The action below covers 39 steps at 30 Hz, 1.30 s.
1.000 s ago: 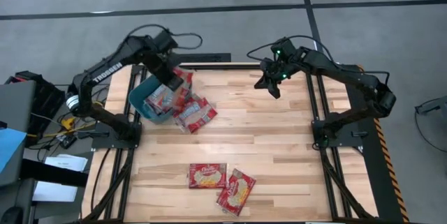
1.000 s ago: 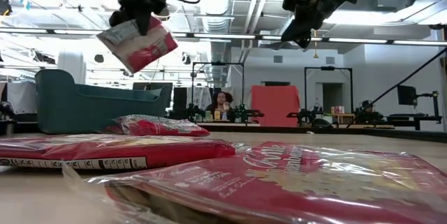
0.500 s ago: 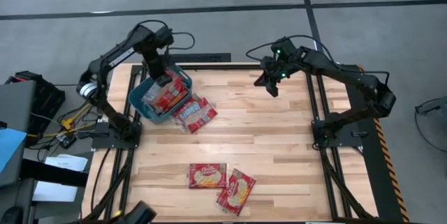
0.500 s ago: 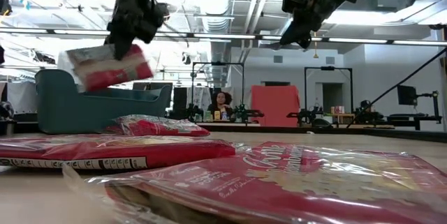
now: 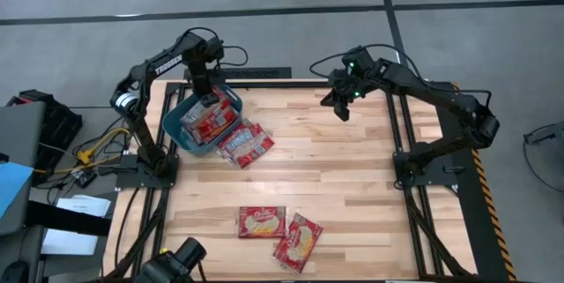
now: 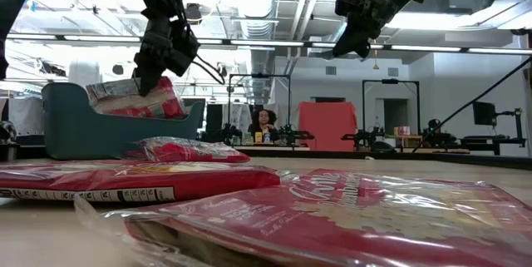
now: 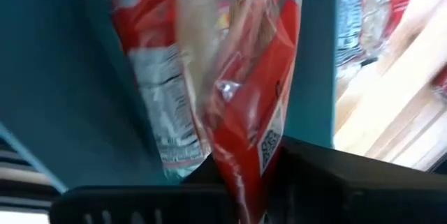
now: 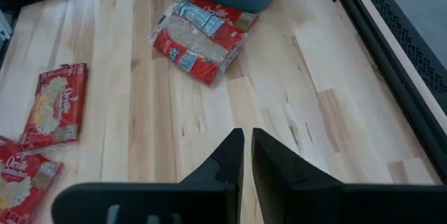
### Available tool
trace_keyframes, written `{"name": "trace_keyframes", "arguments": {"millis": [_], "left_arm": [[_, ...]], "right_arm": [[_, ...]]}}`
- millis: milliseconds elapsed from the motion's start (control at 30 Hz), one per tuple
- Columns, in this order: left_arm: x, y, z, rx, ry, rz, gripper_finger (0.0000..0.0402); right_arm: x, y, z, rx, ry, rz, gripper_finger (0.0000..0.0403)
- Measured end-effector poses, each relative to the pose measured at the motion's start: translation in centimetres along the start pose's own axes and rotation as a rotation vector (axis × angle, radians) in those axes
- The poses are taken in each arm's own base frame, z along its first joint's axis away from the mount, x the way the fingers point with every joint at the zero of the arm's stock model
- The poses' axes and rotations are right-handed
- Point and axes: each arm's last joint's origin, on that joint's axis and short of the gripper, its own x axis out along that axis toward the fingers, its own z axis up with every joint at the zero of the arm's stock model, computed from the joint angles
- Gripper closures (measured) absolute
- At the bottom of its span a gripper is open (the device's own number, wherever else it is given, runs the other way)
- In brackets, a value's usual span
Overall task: Sort popcorn bags into baskets
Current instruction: Put the popcorn bag into the green bin
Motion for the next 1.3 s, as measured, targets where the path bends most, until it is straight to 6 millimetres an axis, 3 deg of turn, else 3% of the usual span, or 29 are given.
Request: {"name": "trace_keyframes", "arguments": {"millis": [433,600,733,867,1067,1300], "left_arm": [[0.0,0.1,0.3,0.030,-0.022,0.015,0.0315],[0.0,0.4,0.1,0.023,0.027,0.107,0.0280],[-1.0,0.6,0.0,-0.021,0.021,0.159,0.0261],[-3.1,-0.5,0.3,-0.050,-0.088,0.035,0.0259],[-6.8,-4.9,0.4,-0.042,-0.281,-0.110,0.0264],[-9.2,-12.1,-1.6,0.013,-0.421,-0.104,0.0264]], "right_arm": [[0.0,-0.1,0.4,-0.018,-0.035,-0.008,0.0347],[0.0,-0.1,0.4,-0.017,-0.035,-0.008,0.0347],[0.0,-0.1,0.3,-0.016,-0.035,-0.006,0.0347],[0.5,0.2,0.4,-0.040,-0.025,-0.015,0.0347],[6.1,0.2,1.6,-0.093,-0.086,0.008,0.0347],[15.0,-2.6,2.5,0.036,-0.299,-0.080,0.0348]]}}
